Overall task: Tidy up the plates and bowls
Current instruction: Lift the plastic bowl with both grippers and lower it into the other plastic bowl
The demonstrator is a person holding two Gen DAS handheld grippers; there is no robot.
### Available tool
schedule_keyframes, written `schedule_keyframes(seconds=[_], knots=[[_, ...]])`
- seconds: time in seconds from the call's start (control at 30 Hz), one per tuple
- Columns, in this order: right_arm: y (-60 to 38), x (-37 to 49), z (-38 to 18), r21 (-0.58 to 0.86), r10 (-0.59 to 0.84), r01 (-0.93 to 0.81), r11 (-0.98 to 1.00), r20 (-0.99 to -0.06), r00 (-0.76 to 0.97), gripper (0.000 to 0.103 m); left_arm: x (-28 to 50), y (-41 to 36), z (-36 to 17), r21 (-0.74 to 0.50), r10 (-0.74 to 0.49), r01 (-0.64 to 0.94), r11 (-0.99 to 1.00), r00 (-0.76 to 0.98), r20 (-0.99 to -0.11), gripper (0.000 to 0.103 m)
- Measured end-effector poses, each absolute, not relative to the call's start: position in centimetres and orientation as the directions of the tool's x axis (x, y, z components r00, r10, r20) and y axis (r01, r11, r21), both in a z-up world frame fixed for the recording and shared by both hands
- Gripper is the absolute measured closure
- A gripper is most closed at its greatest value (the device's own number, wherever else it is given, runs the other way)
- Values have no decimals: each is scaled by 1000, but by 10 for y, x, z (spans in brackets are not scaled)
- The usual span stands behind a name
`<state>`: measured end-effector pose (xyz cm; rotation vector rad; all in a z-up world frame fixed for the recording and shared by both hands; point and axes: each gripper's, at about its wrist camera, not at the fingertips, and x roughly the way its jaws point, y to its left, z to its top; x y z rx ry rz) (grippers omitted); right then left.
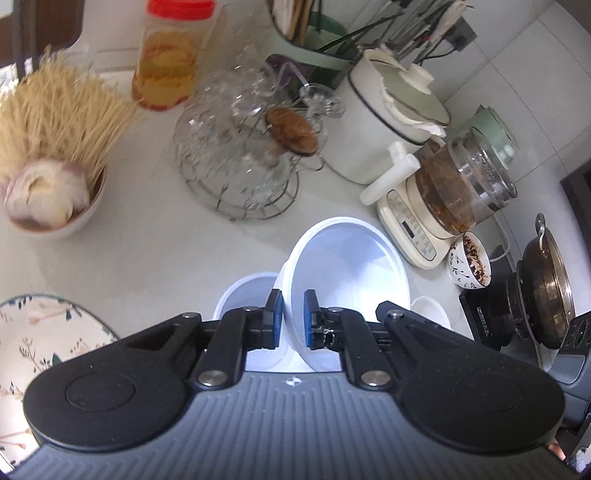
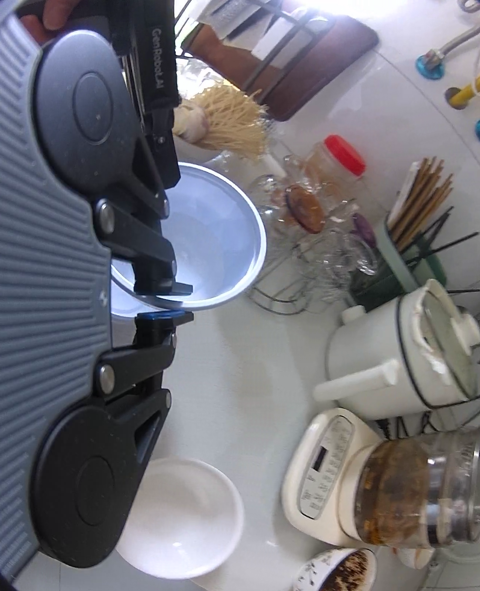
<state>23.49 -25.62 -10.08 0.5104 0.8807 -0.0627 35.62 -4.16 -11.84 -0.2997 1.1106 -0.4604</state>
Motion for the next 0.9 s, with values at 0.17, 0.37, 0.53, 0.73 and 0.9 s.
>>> schedule_keyframes(seconds=[0.17,0.37,0.53,0.73,0.9], knots=[[-246,236,-111,366,158,240,899,-784,600,90,352,-37,-127,-436,-476,190,880,355,-805,91],[-242,239,-120,353,170,227,907,-803,571,90,351,-32,-142,-439,-463,149,886,327,-823,91],[-237,244,-127,329,172,211,921,-826,536,90,354,-37,-148,-380,-414,168,910,298,-860,91],[-231,246,-131,271,139,185,945,-841,524,90,353,-45,-154,-327,-371,190,926,280,-885,91],[-232,247,-139,295,164,186,937,-844,511,89,356,-47,-162,-308,-346,173,935,263,-901,91]])
